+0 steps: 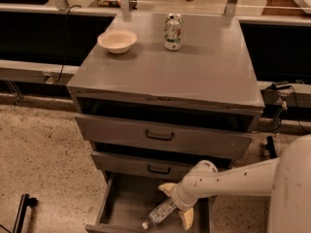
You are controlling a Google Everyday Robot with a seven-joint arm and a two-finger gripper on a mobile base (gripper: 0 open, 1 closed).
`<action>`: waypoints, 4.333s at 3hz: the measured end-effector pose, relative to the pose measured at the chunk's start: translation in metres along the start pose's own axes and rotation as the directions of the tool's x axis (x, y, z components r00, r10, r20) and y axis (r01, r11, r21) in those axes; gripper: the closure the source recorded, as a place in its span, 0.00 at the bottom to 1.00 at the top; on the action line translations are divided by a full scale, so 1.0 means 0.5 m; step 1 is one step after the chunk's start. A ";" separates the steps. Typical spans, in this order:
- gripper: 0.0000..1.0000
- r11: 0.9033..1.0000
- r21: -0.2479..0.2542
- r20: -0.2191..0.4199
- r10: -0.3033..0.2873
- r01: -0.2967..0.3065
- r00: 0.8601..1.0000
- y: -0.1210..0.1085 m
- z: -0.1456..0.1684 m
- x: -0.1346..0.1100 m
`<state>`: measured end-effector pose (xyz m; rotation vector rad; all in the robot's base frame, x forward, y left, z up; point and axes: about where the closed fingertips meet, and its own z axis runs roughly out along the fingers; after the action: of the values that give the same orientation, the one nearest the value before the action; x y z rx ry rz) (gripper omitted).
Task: Pick blue plastic bottle from bottom drawer and place on counter
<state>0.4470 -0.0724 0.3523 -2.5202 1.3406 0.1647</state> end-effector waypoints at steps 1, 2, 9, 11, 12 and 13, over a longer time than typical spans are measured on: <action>0.00 1.000 0.004 0.034 0.002 -0.002 0.999 0.016 0.108 0.029; 0.00 1.000 0.023 0.054 0.011 -0.012 0.998 0.043 0.192 0.051; 0.36 0.999 -0.010 0.026 0.049 -0.049 0.998 0.001 0.459 0.108; 0.79 0.996 0.049 0.093 0.074 -0.079 0.993 -0.009 0.409 0.083; 0.99 0.988 0.112 0.177 0.087 -0.108 0.980 -0.020 0.323 0.047; 1.00 0.972 0.184 0.269 0.092 -0.145 0.959 -0.025 0.220 0.022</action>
Offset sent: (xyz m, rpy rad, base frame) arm -0.0008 -0.0071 -0.1529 0.0900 -0.0011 -0.0192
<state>0.4672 -0.0417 0.2473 -2.1653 1.3290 0.3516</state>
